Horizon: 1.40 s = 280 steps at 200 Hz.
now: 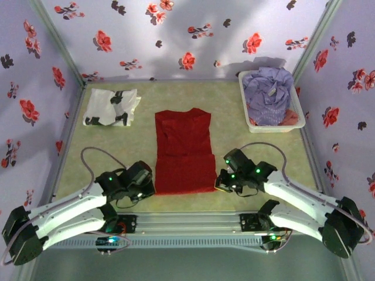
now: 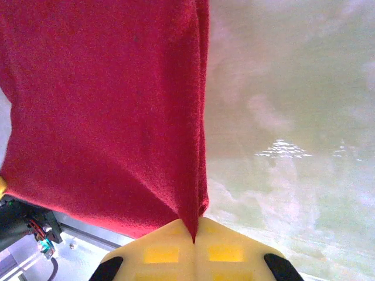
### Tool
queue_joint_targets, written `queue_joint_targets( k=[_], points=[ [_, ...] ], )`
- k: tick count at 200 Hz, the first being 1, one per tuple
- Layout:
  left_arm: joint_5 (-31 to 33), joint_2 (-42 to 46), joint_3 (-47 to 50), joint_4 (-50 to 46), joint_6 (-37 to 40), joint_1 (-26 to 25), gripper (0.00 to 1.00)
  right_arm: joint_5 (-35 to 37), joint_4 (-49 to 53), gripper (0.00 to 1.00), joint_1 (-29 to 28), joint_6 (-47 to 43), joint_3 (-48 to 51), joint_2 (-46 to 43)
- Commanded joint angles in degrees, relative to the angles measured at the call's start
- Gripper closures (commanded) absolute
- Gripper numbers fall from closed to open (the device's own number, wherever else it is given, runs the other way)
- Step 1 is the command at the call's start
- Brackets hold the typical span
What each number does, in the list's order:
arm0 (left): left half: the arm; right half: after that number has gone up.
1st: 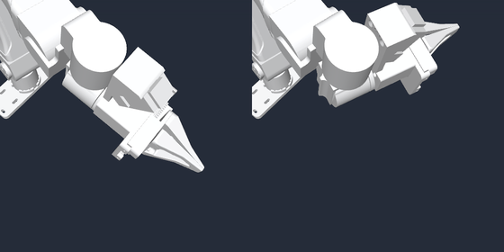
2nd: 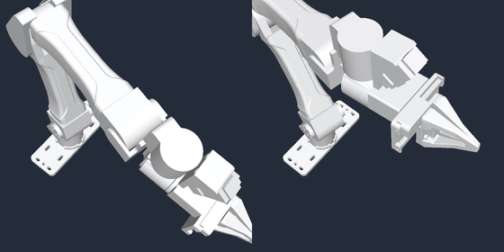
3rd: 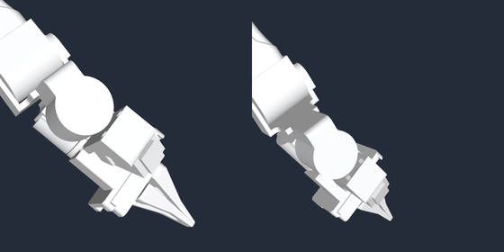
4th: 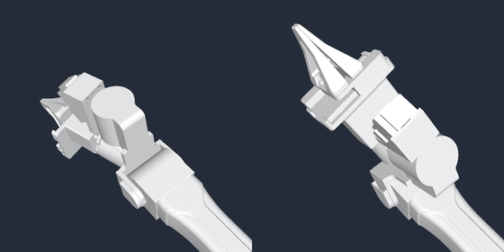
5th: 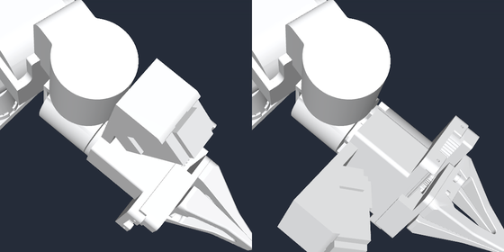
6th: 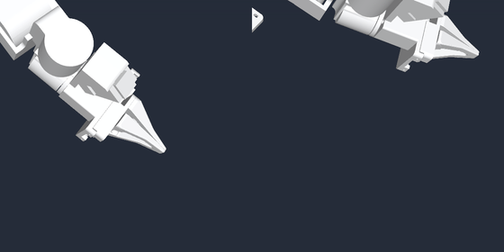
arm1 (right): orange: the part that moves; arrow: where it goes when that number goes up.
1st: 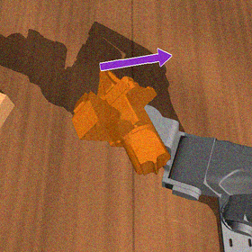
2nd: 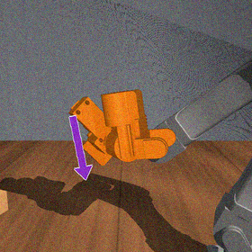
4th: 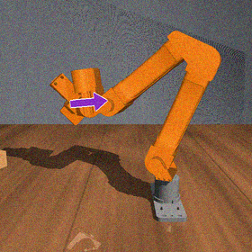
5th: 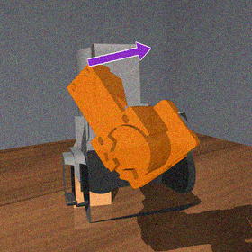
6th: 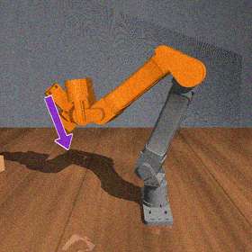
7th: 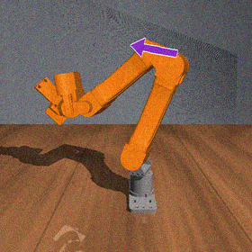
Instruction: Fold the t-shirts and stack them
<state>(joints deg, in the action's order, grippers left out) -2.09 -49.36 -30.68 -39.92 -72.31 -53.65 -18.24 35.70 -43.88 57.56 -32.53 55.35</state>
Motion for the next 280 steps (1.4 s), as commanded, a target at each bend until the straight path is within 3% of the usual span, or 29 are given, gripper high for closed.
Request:
queue_joint_targets(
  k=[1,59,105,225,280],
  points=[
    [3.5,-2.7,-6.8,-4.1,1.2,1.9,1.00,4.4,6.0,1.00,1.2,-1.1,-4.9,0.3],
    [-3.1,-15.1,-19.9,0.5,14.7,17.7,1.00,1.8,12.4,1.00,13.1,-17.6,-25.7,18.0],
    [-8.7,-26.7,-30.1,3.3,22.9,26.9,1.00,-1.7,12.0,1.00,17.4,-23.5,-39.1,32.7],
    [-19.3,-45.0,-43.0,6.4,28.1,38.5,1.00,-3.8,15.8,1.00,21.8,-26.8,-65.1,54.0],
    [-23.0,-62.5,-58.8,1.4,34.5,40.6,1.00,-6.6,16.5,1.00,25.4,-27.6,-76.7,67.0]
  ],
)
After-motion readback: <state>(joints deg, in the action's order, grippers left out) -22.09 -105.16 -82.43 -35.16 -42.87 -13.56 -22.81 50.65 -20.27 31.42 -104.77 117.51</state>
